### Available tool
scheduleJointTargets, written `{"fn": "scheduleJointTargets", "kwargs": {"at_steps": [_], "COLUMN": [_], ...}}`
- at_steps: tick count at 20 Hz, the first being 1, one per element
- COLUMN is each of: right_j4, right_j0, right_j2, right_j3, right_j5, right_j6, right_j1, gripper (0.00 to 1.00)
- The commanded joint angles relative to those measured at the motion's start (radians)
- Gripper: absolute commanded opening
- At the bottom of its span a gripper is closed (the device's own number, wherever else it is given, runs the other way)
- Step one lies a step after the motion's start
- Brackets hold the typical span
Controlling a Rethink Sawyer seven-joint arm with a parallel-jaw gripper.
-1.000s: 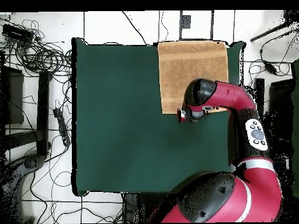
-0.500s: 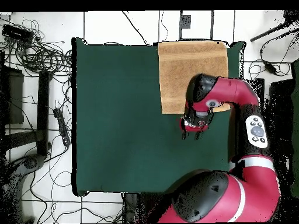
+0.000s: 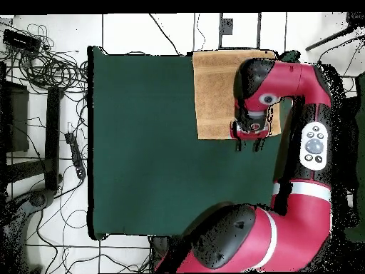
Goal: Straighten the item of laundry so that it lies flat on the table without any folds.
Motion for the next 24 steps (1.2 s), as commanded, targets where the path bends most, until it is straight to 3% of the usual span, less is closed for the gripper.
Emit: {"fn": "scheduleJointTargets", "kwargs": {"at_steps": [1, 5, 10, 13, 19, 24], "right_j4": [-0.063, -0.07, -0.031, -0.003, 0.07, 0.102], "right_j0": [0.061, 0.059, 0.043, 0.029, -0.003, 0.0], "right_j2": [0.19, 0.236, 0.249, 0.252, 0.249, 0.26], "right_j3": [-0.237, -0.278, -0.253, -0.215, -0.116, -0.151], "right_j5": [-0.021, -0.163, -0.375, -0.538, -0.707, -0.771], "right_j6": [-0.268, -0.307, -0.268, -0.322, -0.295, -0.302], "right_j1": [0.106, 0.128, 0.132, 0.126, 0.115, 0.158], "gripper": [1.0, 1.0, 1.0, 1.0, 1.0, 1.0]}}
